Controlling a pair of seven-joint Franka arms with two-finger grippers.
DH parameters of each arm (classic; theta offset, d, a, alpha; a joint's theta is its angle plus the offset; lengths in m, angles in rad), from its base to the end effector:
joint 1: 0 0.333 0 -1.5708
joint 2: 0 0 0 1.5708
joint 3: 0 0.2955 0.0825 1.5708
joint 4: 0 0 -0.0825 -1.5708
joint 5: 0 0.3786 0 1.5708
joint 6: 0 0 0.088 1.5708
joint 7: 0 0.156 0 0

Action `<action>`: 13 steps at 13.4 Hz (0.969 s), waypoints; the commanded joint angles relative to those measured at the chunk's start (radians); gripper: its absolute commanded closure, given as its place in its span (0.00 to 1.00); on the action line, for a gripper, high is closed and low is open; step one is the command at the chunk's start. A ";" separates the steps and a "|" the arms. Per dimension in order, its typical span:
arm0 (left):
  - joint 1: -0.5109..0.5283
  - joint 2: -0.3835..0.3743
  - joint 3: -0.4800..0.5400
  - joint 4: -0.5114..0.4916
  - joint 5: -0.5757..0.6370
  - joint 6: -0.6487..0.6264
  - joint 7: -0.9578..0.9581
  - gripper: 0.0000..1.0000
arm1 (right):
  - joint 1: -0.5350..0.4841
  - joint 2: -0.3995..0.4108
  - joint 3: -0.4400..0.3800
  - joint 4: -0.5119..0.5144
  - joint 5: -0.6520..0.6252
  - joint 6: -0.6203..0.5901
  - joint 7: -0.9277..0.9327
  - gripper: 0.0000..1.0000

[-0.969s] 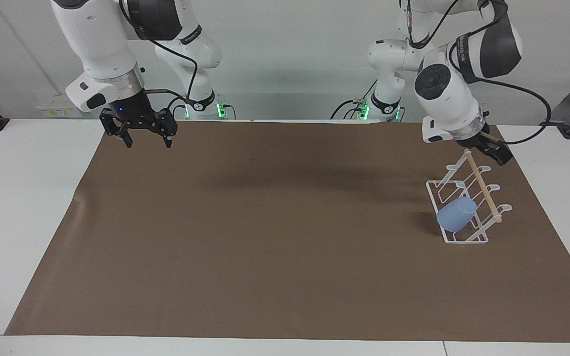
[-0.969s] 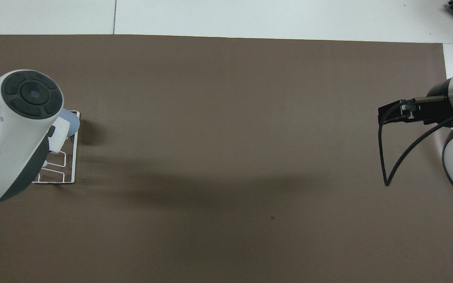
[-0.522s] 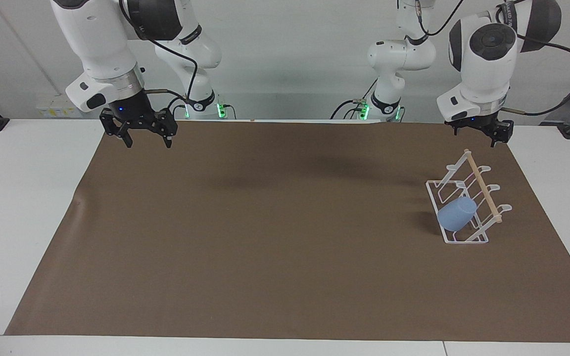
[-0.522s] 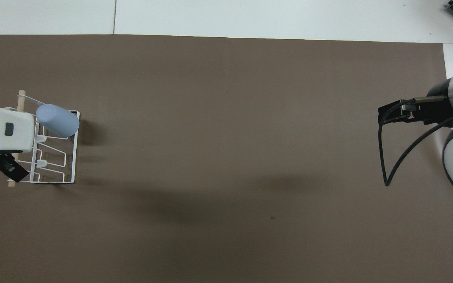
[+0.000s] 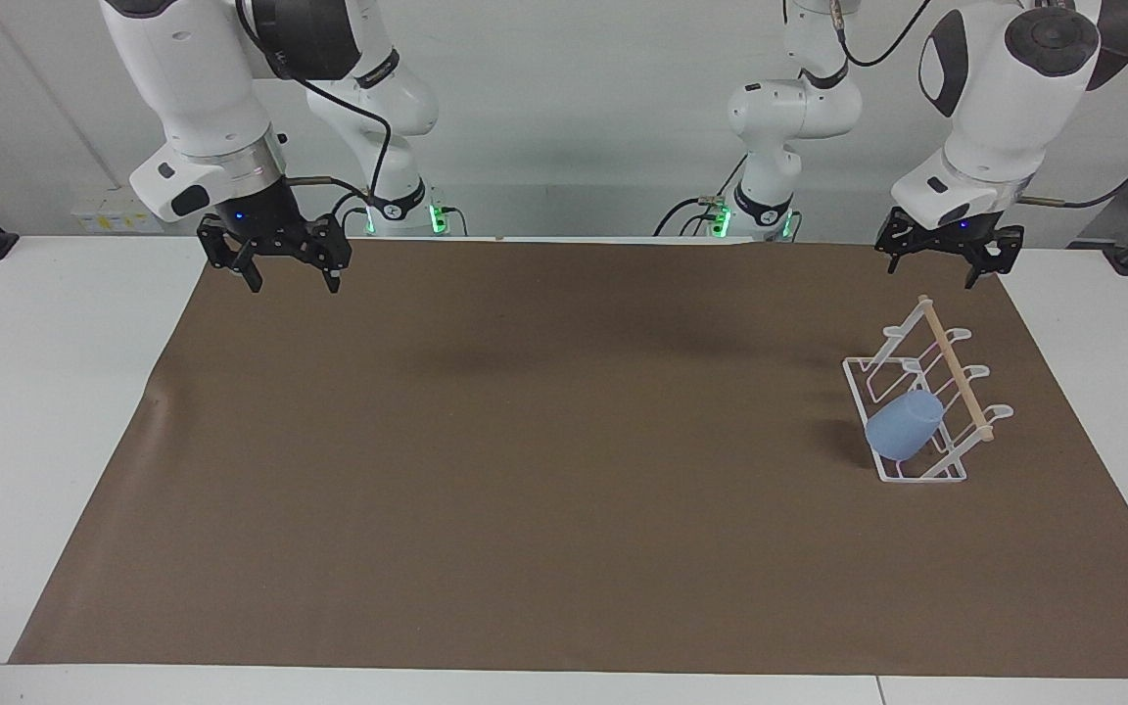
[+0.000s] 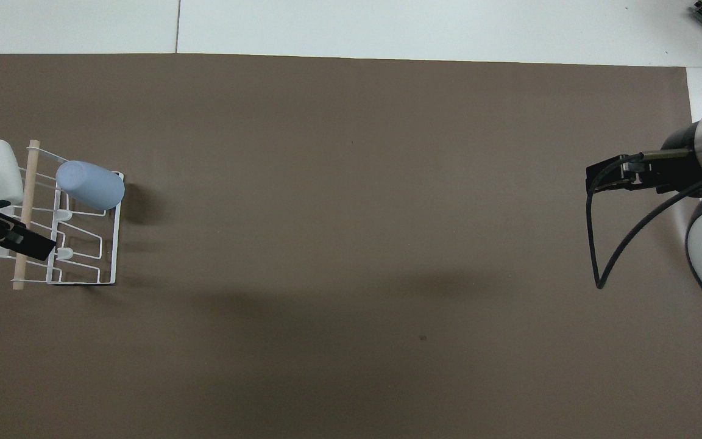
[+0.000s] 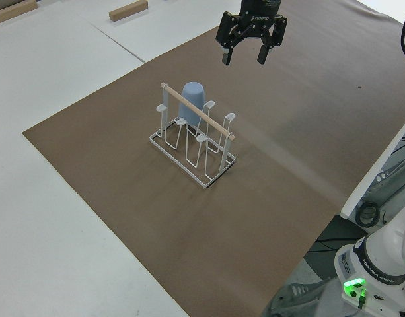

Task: Hang cup on cup holder
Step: 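Open the left gripper and draw it back from the cup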

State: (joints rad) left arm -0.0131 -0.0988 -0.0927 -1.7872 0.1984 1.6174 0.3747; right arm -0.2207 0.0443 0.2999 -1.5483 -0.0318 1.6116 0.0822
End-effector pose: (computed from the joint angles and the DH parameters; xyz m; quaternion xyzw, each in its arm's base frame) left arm 0.5159 -0.0261 0.5139 -0.9636 0.2440 0.0491 0.0975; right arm 0.5652 0.0371 0.5456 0.9999 -0.0012 0.0112 0.0085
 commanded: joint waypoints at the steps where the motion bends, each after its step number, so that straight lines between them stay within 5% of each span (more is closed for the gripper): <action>1: 0.008 -0.001 -0.002 0.002 -0.019 0.030 -0.016 0.00 | -0.019 -0.026 0.007 -0.032 0.021 0.011 0.001 0.00; 7: 0.013 -0.004 -0.001 0.006 -0.013 -0.030 -0.025 0.00 | -0.019 -0.026 0.007 -0.032 0.020 0.011 -0.001 0.00; 13: 0.056 0.069 -0.001 0.167 -0.115 -0.063 -0.102 0.00 | -0.019 -0.026 0.007 -0.032 0.021 0.011 -0.001 0.00</action>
State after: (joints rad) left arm 0.0283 -0.0754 -0.0862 -1.7012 0.1129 1.6030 0.2940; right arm -0.2207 0.0444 0.2999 -1.5483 -0.0318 1.6116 0.0822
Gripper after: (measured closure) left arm 0.000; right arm 0.000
